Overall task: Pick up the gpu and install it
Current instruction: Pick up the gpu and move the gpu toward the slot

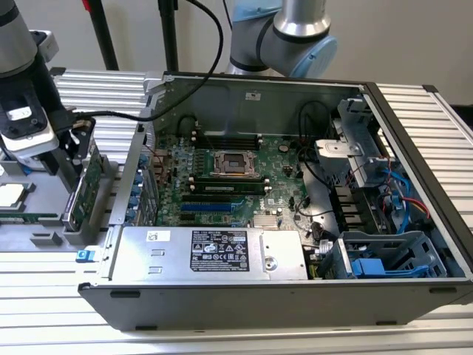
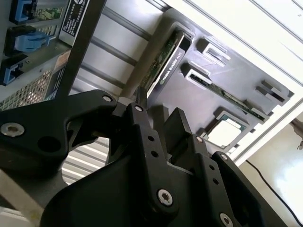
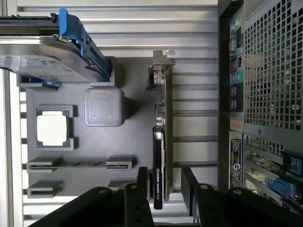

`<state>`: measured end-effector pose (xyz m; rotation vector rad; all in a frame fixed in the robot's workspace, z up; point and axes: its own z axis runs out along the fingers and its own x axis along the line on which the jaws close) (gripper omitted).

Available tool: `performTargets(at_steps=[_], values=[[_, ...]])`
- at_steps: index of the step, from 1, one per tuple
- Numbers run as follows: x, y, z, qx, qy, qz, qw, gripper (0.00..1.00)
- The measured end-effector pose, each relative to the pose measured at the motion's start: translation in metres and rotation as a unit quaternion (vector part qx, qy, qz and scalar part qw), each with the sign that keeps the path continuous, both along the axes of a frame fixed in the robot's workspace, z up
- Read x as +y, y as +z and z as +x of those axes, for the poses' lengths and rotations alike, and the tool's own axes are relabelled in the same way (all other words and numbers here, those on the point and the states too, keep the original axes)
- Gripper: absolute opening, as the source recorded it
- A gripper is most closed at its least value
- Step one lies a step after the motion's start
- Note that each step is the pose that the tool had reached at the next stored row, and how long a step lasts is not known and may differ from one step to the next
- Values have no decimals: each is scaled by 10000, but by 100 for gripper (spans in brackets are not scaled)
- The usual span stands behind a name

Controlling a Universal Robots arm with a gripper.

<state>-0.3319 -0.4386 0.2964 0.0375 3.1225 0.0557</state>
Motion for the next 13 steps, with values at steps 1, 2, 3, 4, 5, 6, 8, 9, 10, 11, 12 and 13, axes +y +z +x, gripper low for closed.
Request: performTargets(at_steps=[1, 2, 3, 4, 5, 6, 8, 9, 10, 11, 12, 13], values=[[0, -8, -2, 0, 0, -3, 10000, 100], [0, -16, -3, 0, 0, -6, 10000, 100], [0, -24, -3, 0, 0, -10, 10000, 100], [0, -32, -4, 0, 0, -13, 10000, 100], [0, -40, -5, 0, 0, -16, 10000, 100], [0, -48, -6, 0, 0, -19, 10000, 100], [0, -62, -7, 0, 0, -25, 10000, 100], [0, -68, -8, 0, 0, -28, 10000, 100], [0, -73, -8, 0, 0, -32, 10000, 100], [0, -80, -8, 0, 0, -35, 10000, 100], [0, -86, -8, 0, 0, -38, 10000, 100], [0, -92, -9, 0, 0, -41, 10000, 100]])
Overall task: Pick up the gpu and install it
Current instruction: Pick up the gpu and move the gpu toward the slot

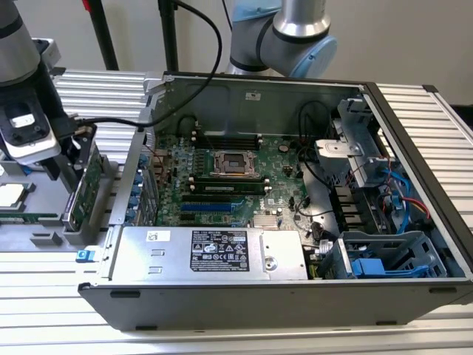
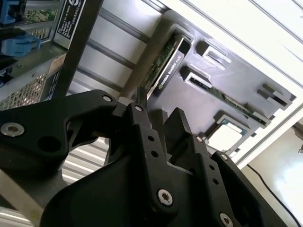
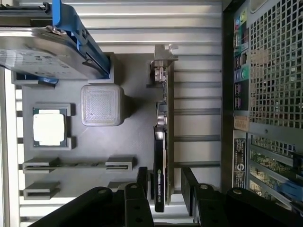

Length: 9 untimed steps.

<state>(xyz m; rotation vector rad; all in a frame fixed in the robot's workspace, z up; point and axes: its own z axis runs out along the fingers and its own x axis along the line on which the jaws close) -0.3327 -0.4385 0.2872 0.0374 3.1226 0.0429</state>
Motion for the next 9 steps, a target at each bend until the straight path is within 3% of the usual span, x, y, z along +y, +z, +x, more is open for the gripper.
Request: performTargets(at_steps=[9], values=[[0, -63, 0, 0, 0, -24, 10000, 100]])
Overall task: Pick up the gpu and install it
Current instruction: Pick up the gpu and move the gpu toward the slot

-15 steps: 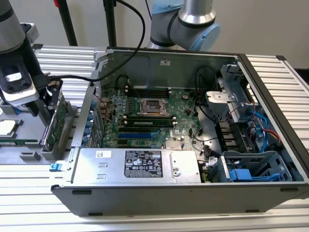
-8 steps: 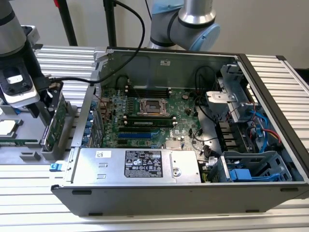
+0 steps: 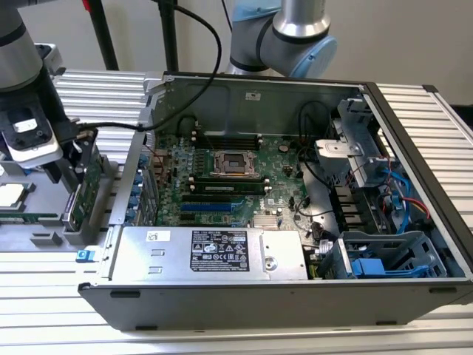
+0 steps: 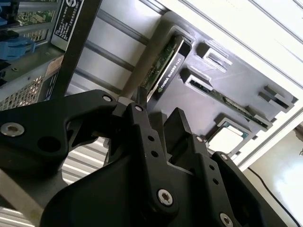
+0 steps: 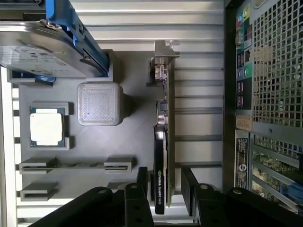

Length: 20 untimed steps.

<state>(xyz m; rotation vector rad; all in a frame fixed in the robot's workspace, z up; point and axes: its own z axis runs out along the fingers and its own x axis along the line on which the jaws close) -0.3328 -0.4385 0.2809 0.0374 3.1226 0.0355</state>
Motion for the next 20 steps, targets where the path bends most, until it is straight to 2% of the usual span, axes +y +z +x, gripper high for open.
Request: performTargets(at_steps=[16, 20], values=[[0, -131, -3, -1, 2, -50, 10000, 100], [0, -162, -3, 0, 59, -60, 10000, 100]])
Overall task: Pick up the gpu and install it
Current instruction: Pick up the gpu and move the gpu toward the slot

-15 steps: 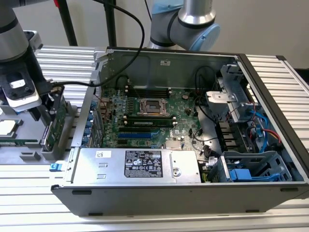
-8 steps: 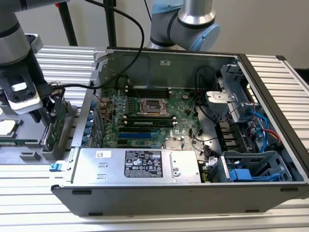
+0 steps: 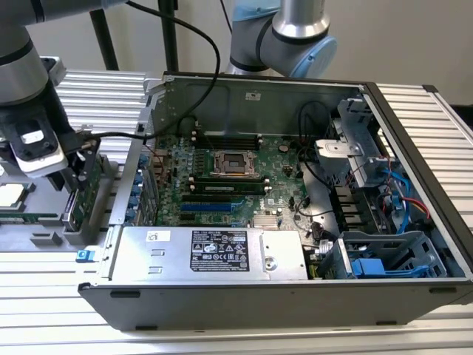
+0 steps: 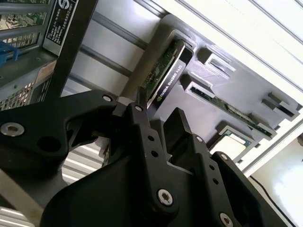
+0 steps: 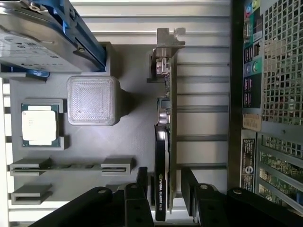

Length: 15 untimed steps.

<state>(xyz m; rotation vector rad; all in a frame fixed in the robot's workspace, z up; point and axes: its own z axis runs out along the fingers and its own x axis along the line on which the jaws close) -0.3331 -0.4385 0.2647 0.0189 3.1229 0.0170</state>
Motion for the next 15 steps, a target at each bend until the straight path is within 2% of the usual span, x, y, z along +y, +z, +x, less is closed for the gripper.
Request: performTargets(at_steps=[15], values=[[0, -82, 0, 0, 67, -32, 10000, 100]])
